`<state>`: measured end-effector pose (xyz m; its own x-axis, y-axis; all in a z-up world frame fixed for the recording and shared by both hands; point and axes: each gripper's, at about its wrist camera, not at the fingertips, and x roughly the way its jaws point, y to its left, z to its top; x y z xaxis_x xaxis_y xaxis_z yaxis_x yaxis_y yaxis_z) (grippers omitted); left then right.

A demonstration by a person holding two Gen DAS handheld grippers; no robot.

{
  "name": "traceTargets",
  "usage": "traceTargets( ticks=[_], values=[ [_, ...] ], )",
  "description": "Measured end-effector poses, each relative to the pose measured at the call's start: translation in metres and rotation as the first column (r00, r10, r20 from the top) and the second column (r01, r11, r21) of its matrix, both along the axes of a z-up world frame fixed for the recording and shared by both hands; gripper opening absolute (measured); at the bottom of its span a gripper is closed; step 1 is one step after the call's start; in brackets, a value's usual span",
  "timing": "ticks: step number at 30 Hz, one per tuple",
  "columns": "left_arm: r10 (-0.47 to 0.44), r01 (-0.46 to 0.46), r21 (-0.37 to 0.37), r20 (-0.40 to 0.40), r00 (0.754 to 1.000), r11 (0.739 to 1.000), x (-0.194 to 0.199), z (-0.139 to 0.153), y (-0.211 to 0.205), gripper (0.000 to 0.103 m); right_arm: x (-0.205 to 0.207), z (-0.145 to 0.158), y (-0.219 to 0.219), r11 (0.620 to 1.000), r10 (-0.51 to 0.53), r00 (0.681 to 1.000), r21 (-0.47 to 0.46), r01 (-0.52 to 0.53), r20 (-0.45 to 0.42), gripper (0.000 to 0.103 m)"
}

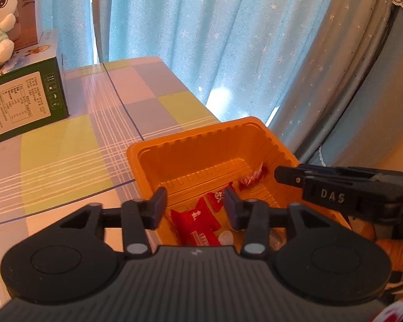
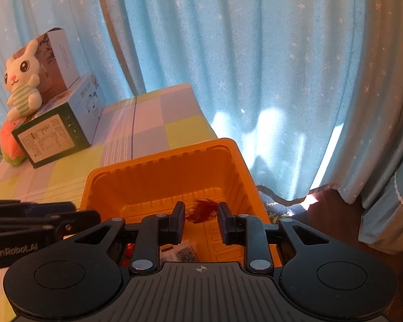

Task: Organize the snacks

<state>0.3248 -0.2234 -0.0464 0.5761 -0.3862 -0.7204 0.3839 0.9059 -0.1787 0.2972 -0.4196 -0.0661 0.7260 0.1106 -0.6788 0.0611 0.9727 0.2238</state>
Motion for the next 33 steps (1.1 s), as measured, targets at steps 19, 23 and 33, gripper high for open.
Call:
traceTargets(
  ticks=[19,23,33],
  values=[
    [0.077,-0.077,0.006,0.035,0.996,0.997,-0.053,0.019,0.032,0.092,-0.068,0.027,-0.003,1.000,-0.016,1.000,-0.007,0.016,-0.004,0.066],
    [0.088,-0.088,0.003,0.040,0.995,0.996,-0.078,0.032,0.037,0.098,-0.094,0.035,0.006,1.000,-0.012,1.000,0.000,0.012,-0.025,0.066],
    [0.129,-0.126,-0.043,0.070,0.989,0.991,-0.151,0.061,0.060,0.103,-0.169,0.059,0.026,1.000,-0.019,0.999,0.009,0.019,-0.044,0.080]
  ],
)
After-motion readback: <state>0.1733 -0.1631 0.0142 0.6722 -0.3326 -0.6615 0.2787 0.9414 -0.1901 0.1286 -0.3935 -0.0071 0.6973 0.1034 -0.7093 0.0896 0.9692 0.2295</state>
